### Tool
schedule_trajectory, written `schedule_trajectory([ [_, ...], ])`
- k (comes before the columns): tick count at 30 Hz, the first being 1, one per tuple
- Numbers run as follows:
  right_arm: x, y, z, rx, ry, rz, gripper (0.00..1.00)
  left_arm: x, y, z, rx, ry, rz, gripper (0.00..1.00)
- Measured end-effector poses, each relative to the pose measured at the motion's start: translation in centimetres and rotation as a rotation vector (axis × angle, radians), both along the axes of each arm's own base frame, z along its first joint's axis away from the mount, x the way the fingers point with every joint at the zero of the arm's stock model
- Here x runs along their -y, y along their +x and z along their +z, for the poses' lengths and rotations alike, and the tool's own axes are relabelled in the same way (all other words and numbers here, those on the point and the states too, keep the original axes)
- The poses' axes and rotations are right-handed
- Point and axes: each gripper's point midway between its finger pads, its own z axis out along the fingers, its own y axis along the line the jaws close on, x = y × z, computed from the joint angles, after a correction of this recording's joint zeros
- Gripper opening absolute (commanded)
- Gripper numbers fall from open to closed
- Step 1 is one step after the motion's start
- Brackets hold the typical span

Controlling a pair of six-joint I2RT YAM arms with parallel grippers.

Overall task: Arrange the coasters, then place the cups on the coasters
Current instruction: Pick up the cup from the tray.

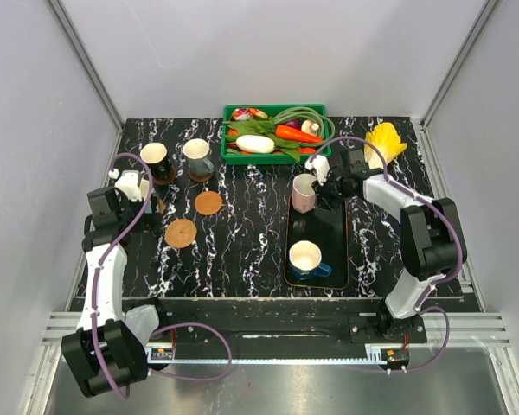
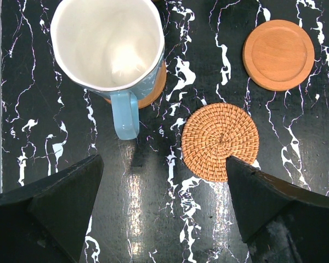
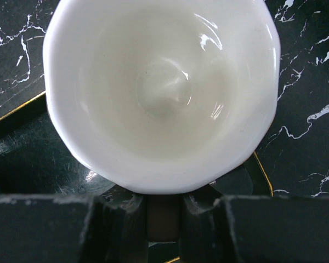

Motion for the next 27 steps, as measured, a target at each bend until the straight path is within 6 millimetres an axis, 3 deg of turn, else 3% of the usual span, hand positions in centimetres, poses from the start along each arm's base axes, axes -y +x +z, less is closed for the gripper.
schedule_trajectory([
  [8,0.4,0.0,0.4,0.009,-0.039,-0.036,0.00,0.0,0.0,0.0,0.000,0.000,0.001,0.99],
  [15,0.9,0.4,1.9,0.044,-0.048,-0.086,0.00,0.0,0.0,0.0,0.000,0.000,0.001,0.99],
  [20,0.8,1.0,3.5,0.082,-0.048,-0.110,0.00,0.0,0.0,0.0,0.001,0.001,0.002,0.99],
  [27,-1.3,1.7,7.0,0.157,-0.037,-0.116,0.00,-0.1,0.1,0.2,0.008,0.005,0.003,0.99],
])
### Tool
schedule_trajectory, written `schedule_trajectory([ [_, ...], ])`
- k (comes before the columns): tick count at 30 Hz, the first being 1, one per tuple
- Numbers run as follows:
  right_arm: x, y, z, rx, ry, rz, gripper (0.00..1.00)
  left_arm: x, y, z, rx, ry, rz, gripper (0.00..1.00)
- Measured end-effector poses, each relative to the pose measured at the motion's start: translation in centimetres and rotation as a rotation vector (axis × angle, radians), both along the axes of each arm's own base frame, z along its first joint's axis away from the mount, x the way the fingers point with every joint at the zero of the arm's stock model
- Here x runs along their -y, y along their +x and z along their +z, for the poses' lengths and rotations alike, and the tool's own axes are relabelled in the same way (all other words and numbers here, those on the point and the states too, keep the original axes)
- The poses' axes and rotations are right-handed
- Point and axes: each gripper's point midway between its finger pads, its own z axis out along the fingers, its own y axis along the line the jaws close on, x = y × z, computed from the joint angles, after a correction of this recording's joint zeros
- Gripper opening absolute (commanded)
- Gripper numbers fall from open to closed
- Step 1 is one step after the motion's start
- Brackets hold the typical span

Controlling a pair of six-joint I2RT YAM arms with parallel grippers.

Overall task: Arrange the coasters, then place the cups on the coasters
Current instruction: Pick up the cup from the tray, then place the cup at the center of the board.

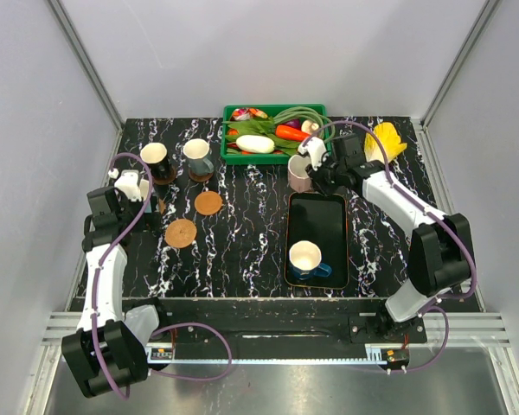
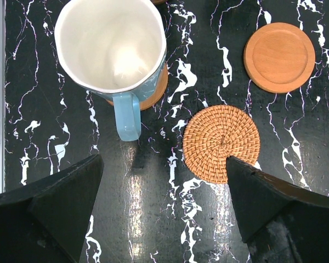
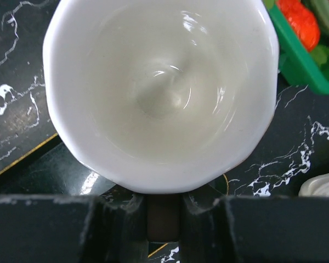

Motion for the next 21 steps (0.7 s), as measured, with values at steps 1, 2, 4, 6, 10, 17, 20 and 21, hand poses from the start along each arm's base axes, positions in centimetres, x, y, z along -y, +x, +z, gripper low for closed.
schedule_trajectory([
  [1,-0.4,0.1,0.4,0.009,-0.002,0.000,0.00,0.0,0.0,0.0,0.001,0.000,0.000,0.99],
  [2,-0.8,0.1,0.7,0.016,-0.004,0.001,0.00,0.0,0.0,0.0,0.001,0.001,0.000,0.99],
  [4,-1.8,0.0,1.3,0.029,-0.007,-0.002,0.00,0.0,0.0,0.1,0.003,0.001,0.000,0.99],
  [6,-2.6,-0.2,1.7,0.030,-0.008,-0.006,0.00,0.0,0.0,0.2,0.006,0.002,0.001,0.99],
  [10,-4.2,-1.1,2.4,0.008,0.010,-0.016,0.00,0.0,0.0,0.2,0.006,0.002,0.001,0.99],
  [17,-7.4,-2.3,4.3,0.021,0.033,0.009,0.00,-0.1,-0.1,0.0,0.004,0.005,0.004,0.99],
  [20,-9.2,-3.2,5.1,0.024,0.047,0.036,0.00,-0.2,-0.2,-0.3,-0.002,0.010,0.012,0.99],
  [21,-9.9,-3.6,5.4,0.025,0.052,0.043,0.00,-0.3,-0.2,-0.4,-0.005,0.010,0.014,0.99],
])
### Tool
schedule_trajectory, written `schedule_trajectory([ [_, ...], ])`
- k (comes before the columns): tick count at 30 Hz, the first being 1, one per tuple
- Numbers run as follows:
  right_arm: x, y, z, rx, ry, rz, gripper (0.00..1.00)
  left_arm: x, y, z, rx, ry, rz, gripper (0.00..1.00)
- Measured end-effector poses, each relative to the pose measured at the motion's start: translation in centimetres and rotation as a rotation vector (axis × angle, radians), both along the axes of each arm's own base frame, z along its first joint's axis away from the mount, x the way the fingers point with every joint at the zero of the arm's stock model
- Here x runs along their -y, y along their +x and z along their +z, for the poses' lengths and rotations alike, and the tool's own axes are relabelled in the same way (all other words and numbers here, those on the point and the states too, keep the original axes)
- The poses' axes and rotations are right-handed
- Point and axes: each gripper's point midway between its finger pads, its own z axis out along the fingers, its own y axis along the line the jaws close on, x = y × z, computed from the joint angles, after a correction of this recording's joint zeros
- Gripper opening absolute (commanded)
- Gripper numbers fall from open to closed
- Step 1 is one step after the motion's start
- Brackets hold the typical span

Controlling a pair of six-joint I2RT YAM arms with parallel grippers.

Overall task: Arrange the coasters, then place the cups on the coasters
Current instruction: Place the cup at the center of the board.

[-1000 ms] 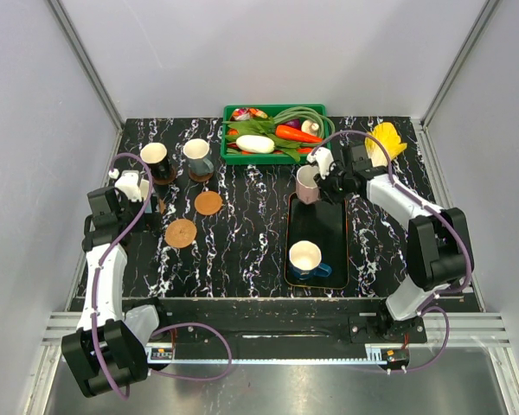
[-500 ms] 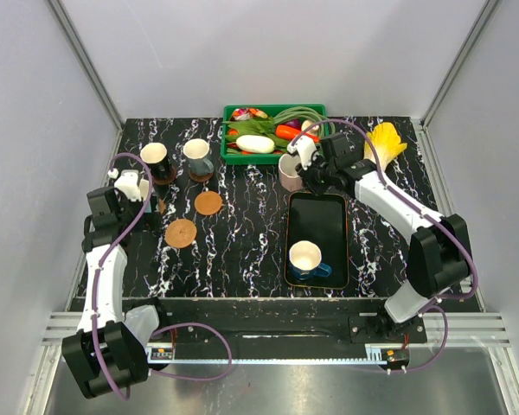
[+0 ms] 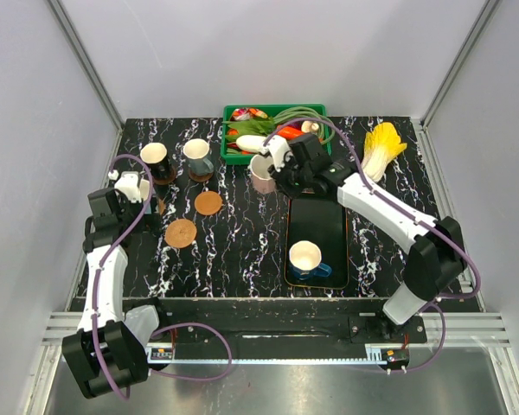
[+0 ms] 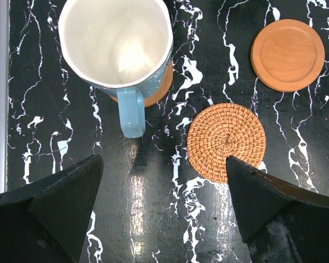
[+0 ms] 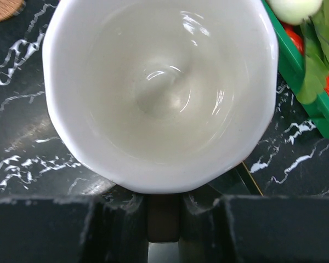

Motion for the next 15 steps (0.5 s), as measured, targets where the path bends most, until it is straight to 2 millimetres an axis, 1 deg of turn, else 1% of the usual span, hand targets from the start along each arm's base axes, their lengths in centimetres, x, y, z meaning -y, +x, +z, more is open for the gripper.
schedule_trajectory([
  [3,-2.1,-0.4,0.6,0.005,0.009,0.002,0.00,-0.3,0.0,0.0,0.000,0.009,0.011,0.99],
  [6,-4.5,-1.3,0.3,-0.002,0.010,0.018,0.00,-0.7,0.1,0.1,0.004,0.021,0.027,0.99],
  [9,-6.9,-2.2,-0.7,-0.020,-0.003,0.024,0.00,-1.1,0.1,0.2,0.008,0.029,0.043,0.99],
  [15,-12.3,-3.7,-2.8,-0.045,-0.026,0.018,0.00,-1.8,0.0,0.3,0.010,0.033,0.070,0.99],
])
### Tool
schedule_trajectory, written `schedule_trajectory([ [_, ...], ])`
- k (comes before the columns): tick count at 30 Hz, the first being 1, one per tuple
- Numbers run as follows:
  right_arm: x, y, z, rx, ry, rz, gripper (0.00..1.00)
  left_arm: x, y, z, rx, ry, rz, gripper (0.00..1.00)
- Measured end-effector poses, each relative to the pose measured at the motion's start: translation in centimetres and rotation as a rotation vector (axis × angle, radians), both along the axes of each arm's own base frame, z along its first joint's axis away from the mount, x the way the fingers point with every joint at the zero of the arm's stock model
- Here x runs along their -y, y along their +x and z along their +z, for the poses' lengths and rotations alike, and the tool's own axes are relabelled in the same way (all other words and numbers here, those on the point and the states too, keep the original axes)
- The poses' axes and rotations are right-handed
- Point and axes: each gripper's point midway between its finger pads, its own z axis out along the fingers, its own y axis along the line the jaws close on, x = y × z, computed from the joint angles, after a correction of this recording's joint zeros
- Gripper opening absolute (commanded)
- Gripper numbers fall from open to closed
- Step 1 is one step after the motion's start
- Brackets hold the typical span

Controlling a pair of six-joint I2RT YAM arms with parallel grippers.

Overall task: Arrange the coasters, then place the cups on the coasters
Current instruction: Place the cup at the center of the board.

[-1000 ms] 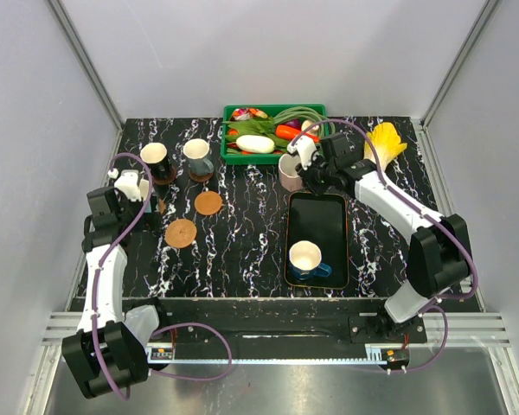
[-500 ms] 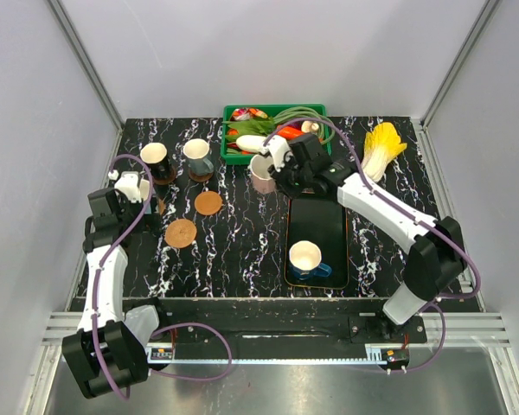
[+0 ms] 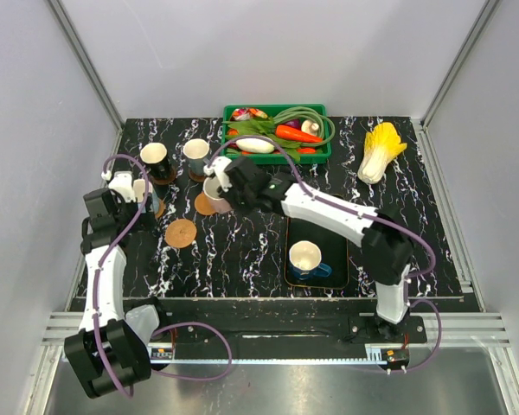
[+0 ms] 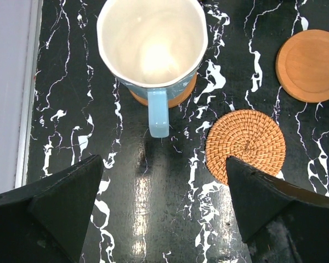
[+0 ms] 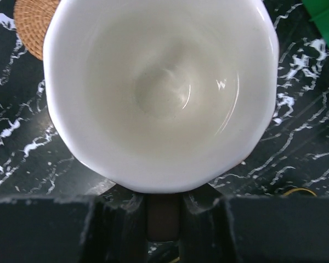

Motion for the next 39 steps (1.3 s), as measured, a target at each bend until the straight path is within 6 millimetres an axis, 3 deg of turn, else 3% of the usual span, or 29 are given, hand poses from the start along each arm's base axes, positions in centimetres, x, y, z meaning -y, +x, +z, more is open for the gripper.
schedule_trajectory([
  [4,-2.4,-1.3,-1.0,-0.015,-0.001,-0.024,0.00,-0.5,-0.1,0.0,0.002,0.000,0.018,0.99],
  [9,-2.4,-1.8,-2.1,-0.018,-0.006,-0.118,0.00,-0.7,-0.2,0.1,0.006,0.001,0.027,0.99],
  [19,3.9,0.0,-6.9,0.023,-0.116,-0.302,0.00,-0.6,0.0,0.7,0.029,0.002,0.019,0.99],
  [29,6.8,5.1,-6.3,0.017,-0.023,-0.432,0.00,-0.4,0.0,0.7,0.031,-0.005,0.009,0.99],
  [39,6.9,6.5,-6.1,0.000,0.042,-0.438,0.00,-0.4,0.0,0.7,0.031,-0.005,0.008,0.99],
])
